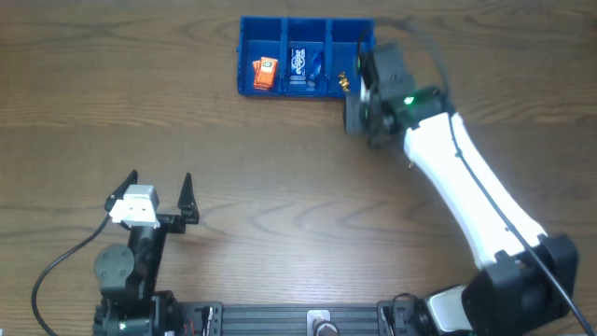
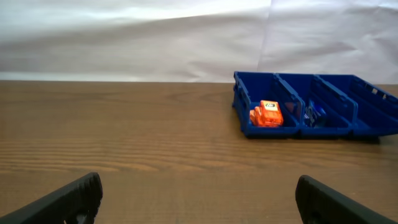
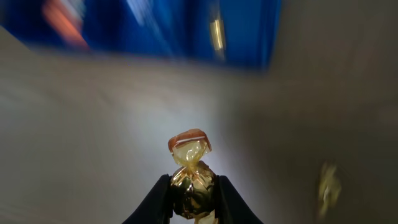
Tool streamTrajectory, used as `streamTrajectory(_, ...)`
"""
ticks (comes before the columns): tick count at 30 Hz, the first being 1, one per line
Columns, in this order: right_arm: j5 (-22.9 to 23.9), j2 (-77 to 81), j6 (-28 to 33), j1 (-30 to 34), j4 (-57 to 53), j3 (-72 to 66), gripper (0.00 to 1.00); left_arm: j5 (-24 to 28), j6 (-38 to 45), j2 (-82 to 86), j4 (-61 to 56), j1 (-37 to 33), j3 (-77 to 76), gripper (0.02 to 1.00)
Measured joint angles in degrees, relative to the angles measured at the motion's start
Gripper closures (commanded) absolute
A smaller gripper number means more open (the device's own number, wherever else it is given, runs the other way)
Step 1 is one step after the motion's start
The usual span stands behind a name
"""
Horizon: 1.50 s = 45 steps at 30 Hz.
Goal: Sort Candies Into Trays
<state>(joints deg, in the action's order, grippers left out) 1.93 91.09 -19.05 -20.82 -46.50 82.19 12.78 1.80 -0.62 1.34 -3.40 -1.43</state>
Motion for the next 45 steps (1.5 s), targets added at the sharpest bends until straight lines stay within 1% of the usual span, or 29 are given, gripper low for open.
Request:
streamTrajectory(6, 4.52, 4.44, 0.13, 0.04, 0.07, 15.19, 0.893, 0.0, 0.0, 0.0, 0.02, 0.0, 0.0, 0.02)
streamTrajectory(10, 6.1, 13.33, 0.85, 0.52, 0.13, 23.26, 0.904, 0.02, 0.0, 0.0, 0.0, 0.0, 0.0, 0.023)
streamTrajectory(16, 6.58, 25.24, 1.64, 2.01, 1.44, 26.16, 0.915, 0.0, 0.0, 0.0, 0.0, 0.02, 0.0, 0.02)
streamTrajectory(22, 6.23, 30.86, 1.73, 4.2, 2.56, 26.14, 0.904, 0.0, 0.0, 0.0, 0.0, 0.02, 0.0, 0.02)
streamTrajectory(24, 5.97, 31.17, 1.73, 4.61, 3.52, 26.16, 0.801, 0.0, 0.0, 0.0, 0.02, 0.02, 0.0, 0.02)
streamTrajectory(26, 5.38, 31.17, 1.73, 4.68, 4.22, 26.21, 0.737, 0.0, 0.0, 0.0, 0.0, 0.02, 0.0, 0.02)
streamTrajectory(27, 5.09, 31.17, 1.84, 4.68, 4.39, 26.29, 0.687, 0.0, 0.0, 0.0, 0.0, 0.02, 0.0, 0.02)
streamTrajectory(28, 4.87, 31.17, 1.95, 4.68, 4.42, 26.34, 0.566, 0.0, 0.0, 0.0, 0.0, 0.02, 0.0, 0.02)
streamTrajectory(29, 4.55, 31.17, 2.05, 4.68, 4.39, 26.34, 0.47, 0.0, 0.0, 0.0, 0.0, 0.02, 0.0, 0.02)
streamTrajectory(32, 4.09, 31.17, 1.9, 4.66, 4.28, 26.4, 0.382, 0.0, 0.0, 0.0, 0.0, 0.02, 0.0, 0.02)
streamTrajectory(37, 2.38, 31.17, 2.14, 4.68, 3.48, 26.43, 0.351, 0.0, 0.0, 0.0, 0.0, 0.02, 0.0, 0.018)
streamTrajectory(40, 1.77, 31.08, 2.14, 4.72, 0.13, 26.49, 0.332, 0.0, 0.0, 0.0, 0.02, 0.02, 0.0, 0.02)
streamTrajectory(42, 1.57, 30.73, 2.19, 4.87, -4.02, 26.49, 0.327, 0.0, 0.0, 0.0, 0.0, 0.02, 0.0, 0.023)
streamTrajectory(45, 1.77, 27.5, 2.25, 5.68, -7.93, 24.44, 0.323, 0.0, 0.0, 0.0, 0.02, 0.02, 0.0, 0.023)
